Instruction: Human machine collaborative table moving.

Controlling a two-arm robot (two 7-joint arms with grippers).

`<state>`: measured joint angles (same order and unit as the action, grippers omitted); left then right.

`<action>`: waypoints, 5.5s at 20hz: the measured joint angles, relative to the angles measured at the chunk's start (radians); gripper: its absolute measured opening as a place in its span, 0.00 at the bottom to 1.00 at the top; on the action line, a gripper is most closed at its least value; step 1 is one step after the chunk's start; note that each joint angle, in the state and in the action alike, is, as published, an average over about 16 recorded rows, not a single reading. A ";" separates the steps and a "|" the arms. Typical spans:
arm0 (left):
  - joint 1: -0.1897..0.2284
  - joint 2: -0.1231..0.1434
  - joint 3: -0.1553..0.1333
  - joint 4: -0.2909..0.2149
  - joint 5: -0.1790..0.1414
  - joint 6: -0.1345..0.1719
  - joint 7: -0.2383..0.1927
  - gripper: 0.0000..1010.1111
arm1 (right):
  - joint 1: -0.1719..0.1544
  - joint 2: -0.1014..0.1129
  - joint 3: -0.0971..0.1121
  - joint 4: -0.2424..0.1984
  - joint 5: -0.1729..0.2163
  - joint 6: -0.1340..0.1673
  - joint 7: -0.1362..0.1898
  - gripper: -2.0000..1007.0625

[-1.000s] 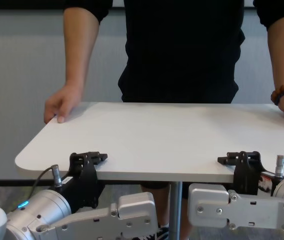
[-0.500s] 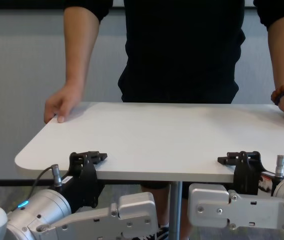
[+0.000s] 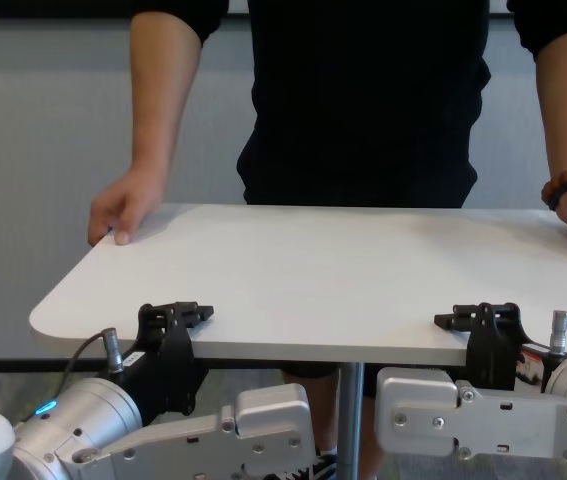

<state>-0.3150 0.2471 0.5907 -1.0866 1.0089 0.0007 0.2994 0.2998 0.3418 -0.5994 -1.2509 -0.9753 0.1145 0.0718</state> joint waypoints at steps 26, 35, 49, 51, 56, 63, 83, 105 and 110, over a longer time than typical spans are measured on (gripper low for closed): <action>0.000 0.000 -0.001 -0.001 0.001 0.002 0.002 0.32 | 0.000 0.001 0.000 -0.001 0.000 0.002 0.000 0.36; -0.001 0.000 -0.002 -0.003 0.001 0.002 0.004 0.48 | -0.001 0.001 0.000 -0.001 0.000 0.002 0.001 0.46; -0.002 0.000 -0.002 -0.004 0.001 0.002 0.005 0.89 | -0.001 0.001 0.000 -0.001 0.000 0.002 0.001 0.86; -0.002 0.000 -0.002 -0.003 0.001 0.002 0.005 0.92 | -0.001 0.001 0.000 -0.001 0.000 0.002 0.001 0.90; 0.000 0.001 0.000 -0.005 0.001 0.004 -0.002 0.98 | 0.001 0.002 -0.003 0.000 -0.001 -0.001 0.003 0.97; 0.011 0.011 0.004 -0.018 -0.002 0.006 -0.021 0.99 | -0.003 0.003 -0.012 0.000 0.002 -0.009 0.007 1.00; 0.202 0.139 -0.052 -0.253 -0.025 0.037 -0.085 0.99 | -0.094 0.008 -0.038 -0.056 0.014 -0.026 -0.022 1.00; 0.360 0.234 -0.093 -0.500 -0.002 0.019 -0.130 0.99 | -0.292 0.069 -0.009 -0.333 -0.045 0.026 -0.054 1.00; 0.383 0.248 -0.111 -0.565 -0.013 0.010 -0.139 0.99 | -0.309 0.068 0.013 -0.357 -0.020 -0.016 -0.084 1.00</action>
<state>0.0681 0.4949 0.4795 -1.6516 0.9961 0.0106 0.1600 -0.0094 0.4102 -0.5861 -1.6077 -0.9956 0.0989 -0.0119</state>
